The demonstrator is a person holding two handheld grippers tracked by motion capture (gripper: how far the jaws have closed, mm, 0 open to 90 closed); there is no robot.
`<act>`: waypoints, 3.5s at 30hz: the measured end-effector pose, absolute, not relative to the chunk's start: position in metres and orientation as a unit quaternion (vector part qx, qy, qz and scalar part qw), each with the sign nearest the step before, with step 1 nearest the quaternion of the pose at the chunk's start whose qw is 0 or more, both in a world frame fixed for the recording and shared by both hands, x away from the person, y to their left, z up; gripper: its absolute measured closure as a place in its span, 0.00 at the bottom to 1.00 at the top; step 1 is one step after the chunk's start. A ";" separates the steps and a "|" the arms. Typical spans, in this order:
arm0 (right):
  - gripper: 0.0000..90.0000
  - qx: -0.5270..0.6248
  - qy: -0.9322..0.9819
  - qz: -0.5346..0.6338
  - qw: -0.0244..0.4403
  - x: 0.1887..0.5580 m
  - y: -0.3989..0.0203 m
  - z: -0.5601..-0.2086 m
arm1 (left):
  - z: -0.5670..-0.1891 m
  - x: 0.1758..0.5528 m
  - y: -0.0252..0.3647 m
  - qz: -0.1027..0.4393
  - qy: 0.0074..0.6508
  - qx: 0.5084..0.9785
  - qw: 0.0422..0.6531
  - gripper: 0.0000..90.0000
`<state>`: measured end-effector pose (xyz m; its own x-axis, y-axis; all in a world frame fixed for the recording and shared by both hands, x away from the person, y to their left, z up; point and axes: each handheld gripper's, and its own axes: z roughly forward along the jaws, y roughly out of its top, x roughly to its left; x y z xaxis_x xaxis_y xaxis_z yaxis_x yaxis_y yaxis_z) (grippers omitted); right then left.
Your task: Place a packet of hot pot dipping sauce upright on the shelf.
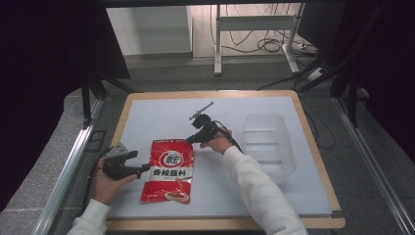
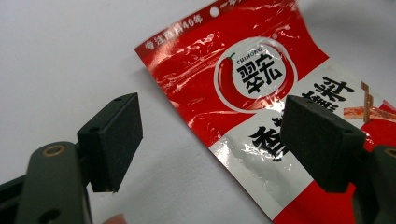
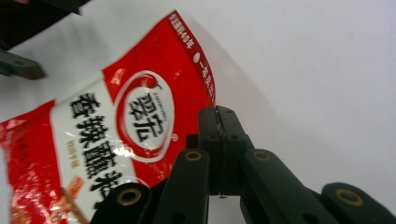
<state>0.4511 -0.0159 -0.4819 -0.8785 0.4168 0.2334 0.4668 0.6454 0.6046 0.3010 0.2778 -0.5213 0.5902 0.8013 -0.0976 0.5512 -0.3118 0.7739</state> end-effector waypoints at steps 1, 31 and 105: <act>0.99 -0.236 -0.906 -0.349 0.036 0.447 -0.016 -0.477 | -0.523 0.303 0.278 0.152 0.427 0.796 0.402 0.23; 0.99 -0.182 -0.912 -0.366 0.030 0.422 -0.019 -0.464 | -0.543 0.361 0.265 0.125 0.423 0.810 0.387 0.26; 0.99 -0.152 -0.936 -0.311 0.069 0.429 0.011 -0.476 | -0.525 0.334 0.282 0.134 0.330 0.823 0.443 0.79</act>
<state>0.4293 0.0111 -0.4762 -0.9444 0.2409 0.2237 0.3269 0.7599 0.5618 0.3342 0.2819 -0.5248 0.7456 0.6624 -0.0720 0.4246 -0.3891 0.8175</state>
